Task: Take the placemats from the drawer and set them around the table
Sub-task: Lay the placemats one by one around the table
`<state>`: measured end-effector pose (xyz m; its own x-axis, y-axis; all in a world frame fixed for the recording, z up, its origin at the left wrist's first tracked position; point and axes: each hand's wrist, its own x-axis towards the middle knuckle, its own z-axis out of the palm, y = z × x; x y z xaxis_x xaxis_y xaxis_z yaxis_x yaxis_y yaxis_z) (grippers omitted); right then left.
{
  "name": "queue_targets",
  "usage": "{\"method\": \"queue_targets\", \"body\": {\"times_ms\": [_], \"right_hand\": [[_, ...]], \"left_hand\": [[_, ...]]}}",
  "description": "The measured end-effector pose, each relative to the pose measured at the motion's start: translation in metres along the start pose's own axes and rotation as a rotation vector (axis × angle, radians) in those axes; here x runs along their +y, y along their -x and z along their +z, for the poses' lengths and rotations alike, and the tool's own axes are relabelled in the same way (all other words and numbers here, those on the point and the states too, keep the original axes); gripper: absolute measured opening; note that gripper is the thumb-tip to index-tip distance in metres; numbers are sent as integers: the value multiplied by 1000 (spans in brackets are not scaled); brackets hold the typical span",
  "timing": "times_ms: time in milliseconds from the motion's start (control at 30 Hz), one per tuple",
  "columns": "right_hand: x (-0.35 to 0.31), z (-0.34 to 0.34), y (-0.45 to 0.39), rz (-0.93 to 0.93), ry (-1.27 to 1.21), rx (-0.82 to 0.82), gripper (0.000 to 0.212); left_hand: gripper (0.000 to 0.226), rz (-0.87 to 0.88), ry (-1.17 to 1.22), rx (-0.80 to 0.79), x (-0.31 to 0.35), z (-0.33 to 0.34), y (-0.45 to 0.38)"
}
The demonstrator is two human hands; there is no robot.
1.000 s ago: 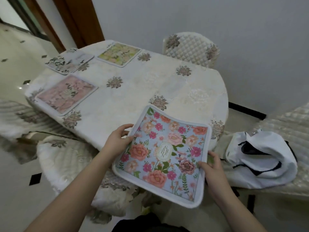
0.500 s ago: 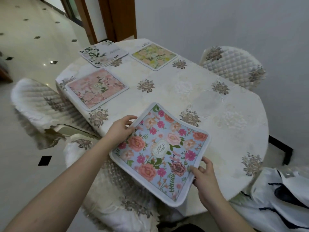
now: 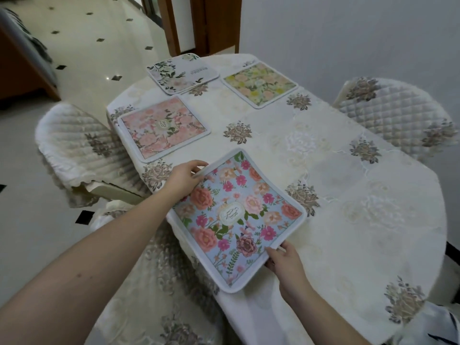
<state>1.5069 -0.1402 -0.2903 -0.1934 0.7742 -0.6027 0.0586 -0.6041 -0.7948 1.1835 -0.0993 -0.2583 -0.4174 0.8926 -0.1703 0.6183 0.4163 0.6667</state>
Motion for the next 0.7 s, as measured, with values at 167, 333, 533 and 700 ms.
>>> {"method": "queue_targets", "body": {"times_ms": [167,333,533,700], "right_hand": [[-5,-4,-31,50,41,-22,20],[-1,-7,-53,75,99,-62,13],[5,-1,-67,95,131,-84,9],[19,-3,-72,137,215,-83,7]], "left_hand": [[33,-51,-1,37,-7,21,-21],[33,-87,-49,26,-20,36,-34],[33,-118,-32,47,-29,39,-47],[34,-125,-57,59,-31,47,-51]]}}
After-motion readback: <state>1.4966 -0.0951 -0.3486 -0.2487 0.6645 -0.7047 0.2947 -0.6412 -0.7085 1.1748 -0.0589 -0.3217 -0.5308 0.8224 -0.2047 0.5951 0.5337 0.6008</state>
